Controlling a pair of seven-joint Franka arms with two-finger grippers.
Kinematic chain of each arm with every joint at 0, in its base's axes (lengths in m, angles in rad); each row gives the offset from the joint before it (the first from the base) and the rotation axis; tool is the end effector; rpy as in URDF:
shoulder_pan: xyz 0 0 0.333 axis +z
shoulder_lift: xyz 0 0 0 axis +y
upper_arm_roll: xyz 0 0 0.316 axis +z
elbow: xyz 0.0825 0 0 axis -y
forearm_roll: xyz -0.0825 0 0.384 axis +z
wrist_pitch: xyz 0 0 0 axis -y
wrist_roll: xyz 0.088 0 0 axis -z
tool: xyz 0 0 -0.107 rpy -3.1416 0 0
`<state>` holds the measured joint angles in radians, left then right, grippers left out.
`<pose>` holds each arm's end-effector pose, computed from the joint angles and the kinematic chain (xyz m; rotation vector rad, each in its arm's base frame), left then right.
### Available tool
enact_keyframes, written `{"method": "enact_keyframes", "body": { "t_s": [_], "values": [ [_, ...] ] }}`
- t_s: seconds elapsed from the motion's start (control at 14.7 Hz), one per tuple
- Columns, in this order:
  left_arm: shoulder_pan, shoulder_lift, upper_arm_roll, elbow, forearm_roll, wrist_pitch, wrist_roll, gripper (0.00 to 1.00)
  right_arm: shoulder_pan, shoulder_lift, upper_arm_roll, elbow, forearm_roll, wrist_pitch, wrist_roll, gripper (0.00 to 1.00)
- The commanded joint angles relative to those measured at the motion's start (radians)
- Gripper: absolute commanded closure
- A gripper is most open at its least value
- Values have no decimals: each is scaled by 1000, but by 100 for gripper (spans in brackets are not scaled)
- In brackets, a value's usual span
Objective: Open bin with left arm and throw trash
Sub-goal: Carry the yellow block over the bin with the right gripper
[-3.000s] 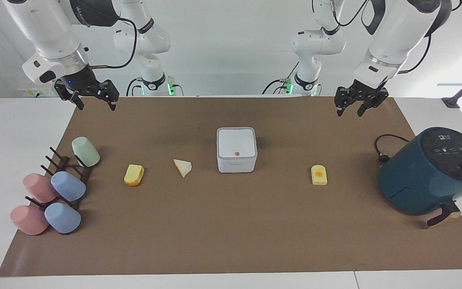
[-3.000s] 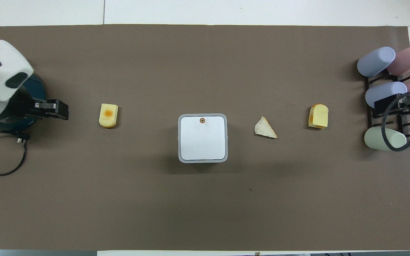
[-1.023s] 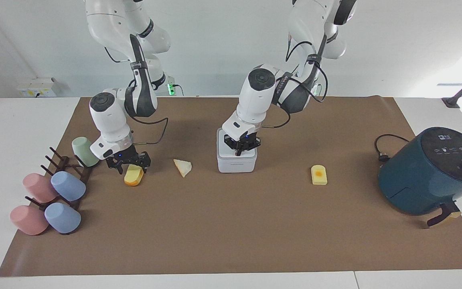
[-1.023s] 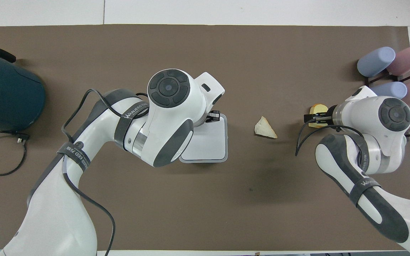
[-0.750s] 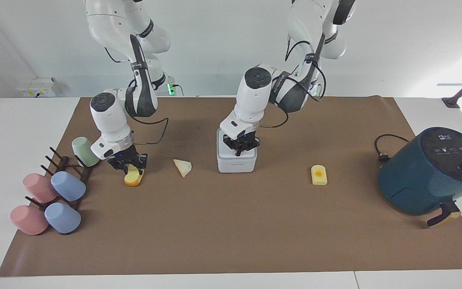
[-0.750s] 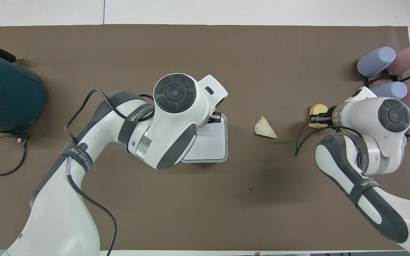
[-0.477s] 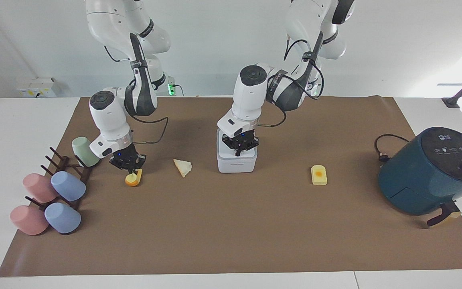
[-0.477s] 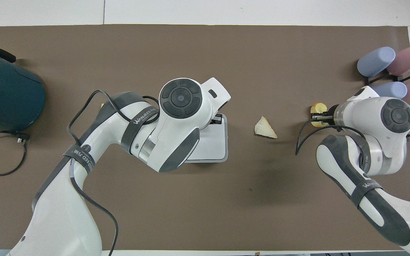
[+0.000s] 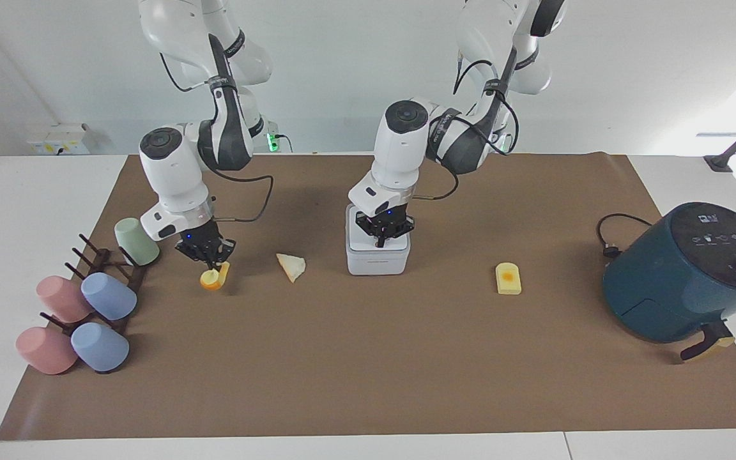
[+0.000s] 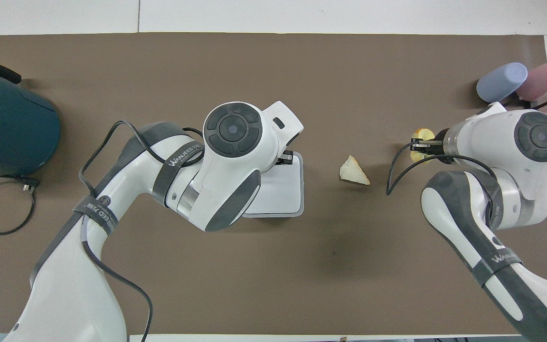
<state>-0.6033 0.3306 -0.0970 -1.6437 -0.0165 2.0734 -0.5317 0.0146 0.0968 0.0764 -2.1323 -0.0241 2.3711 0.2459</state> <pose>0.5116 -0.4236 0.4334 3.0357 -0.2351 0.0846 0.5668 0.0509 0.3766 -3.1127 0.2178 -0.2221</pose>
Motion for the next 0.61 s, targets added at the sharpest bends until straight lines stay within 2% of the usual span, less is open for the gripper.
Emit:
{"method": "enact_keyframes", "body": {
  "t_s": [0.0, 0.34, 0.55],
  "values": [
    [33, -87, 3, -31, -28, -62, 4, 100, 1, 3, 74, 69, 9, -62, 135, 100],
    [129, -183, 5, -28, -28, -209, 120, 100, 4, 43, 281, 153, 10, -40, 579, 100],
    [255, -212, 10, -42, -28, -271, 333, 100, 30, 63, 350, 160, 10, 84, 732, 100]
  ]
}}
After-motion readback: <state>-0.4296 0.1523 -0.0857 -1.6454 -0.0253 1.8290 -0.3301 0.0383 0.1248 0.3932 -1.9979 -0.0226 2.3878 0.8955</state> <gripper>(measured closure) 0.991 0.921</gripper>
